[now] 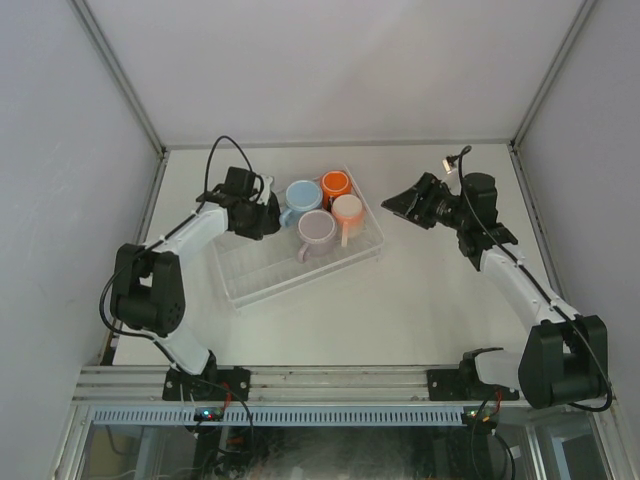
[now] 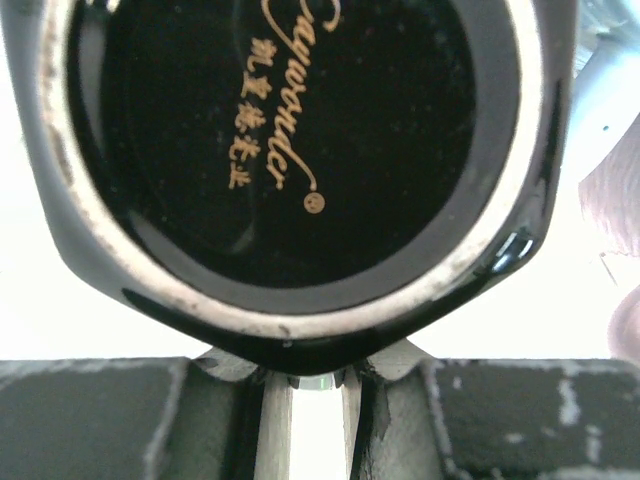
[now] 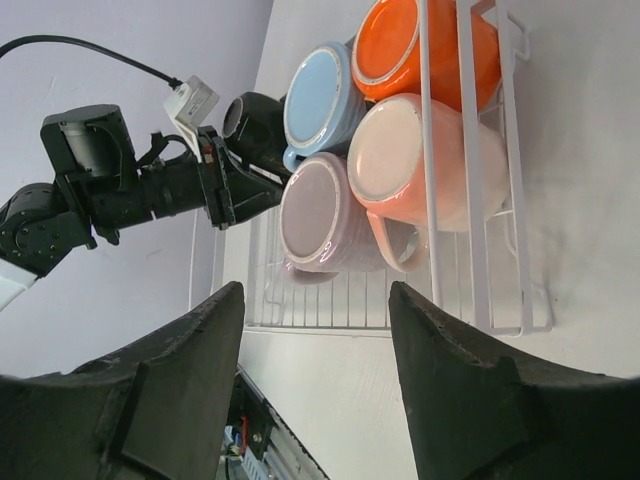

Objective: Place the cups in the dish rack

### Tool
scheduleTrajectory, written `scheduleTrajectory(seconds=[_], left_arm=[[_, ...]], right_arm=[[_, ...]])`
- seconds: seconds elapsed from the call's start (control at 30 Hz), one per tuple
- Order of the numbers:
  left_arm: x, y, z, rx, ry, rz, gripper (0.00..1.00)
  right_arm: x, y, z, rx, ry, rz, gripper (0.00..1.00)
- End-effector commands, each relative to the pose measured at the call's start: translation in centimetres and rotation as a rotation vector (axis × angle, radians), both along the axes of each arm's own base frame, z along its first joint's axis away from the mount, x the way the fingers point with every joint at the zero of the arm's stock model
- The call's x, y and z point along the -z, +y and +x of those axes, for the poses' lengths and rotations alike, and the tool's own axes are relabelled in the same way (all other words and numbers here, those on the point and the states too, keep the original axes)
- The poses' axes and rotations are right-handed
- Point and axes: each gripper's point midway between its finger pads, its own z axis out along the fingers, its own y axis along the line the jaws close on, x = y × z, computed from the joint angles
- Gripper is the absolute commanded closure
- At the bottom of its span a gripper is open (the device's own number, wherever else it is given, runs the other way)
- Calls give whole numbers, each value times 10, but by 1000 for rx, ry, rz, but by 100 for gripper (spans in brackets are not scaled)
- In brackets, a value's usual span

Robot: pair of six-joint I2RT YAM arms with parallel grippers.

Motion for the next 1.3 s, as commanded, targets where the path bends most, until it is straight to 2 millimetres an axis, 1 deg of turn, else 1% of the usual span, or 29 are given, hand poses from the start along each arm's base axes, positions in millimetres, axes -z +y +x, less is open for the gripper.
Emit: scheduleTrajectory(seconds=[0.0,0.07,0.1,0.17,0.3,0.43,0.6,0.77,0.8,0.83,0.9,1.03,1.17,1.27], left_arm=[[-28,-6,31,13,-111,-21,97],[-27,-6,31,12,-106,-23,87],[-26,-7,31,14,-104,-25,80],[-26,-8,30,15,-103,-30,72],[-25,-8,31,13,-101,-29,66],[-25,-7,31,3,-107,-32,61],[-37,-6,34,-16,-142,-48,53],[-51,-6,34,-33,-174,-64,41],[-53,-6,33,-36,-176,-68,41],[-55,-6,32,-39,-182,-71,40],[-61,-5,31,-46,-199,-80,39],[-76,-2,30,-70,-241,-91,37],[-93,-2,30,-82,-279,-108,36],[-110,-3,31,-90,-314,-129,33]], right_arm=[[-10,-1,1,-10,-53,-1,41],[-8,-2,4,-9,-43,-11,41],[-7,-2,5,-8,-39,-22,41],[-5,-2,7,-12,-37,-45,41],[-1,3,11,-43,-44,-99,41],[5,13,16,-79,-55,-188,40],[24,30,23,-133,-50,-321,41],[40,35,36,-121,-55,-481,43],[43,33,41,-100,-62,-522,43],[49,31,43,-86,-56,-562,44],[46,32,52,-62,-83,-605,45],[52,30,60,-40,-91,-666,48],[59,26,61,-49,-81,-713,48],[67,22,57,-62,-60,-740,48]])
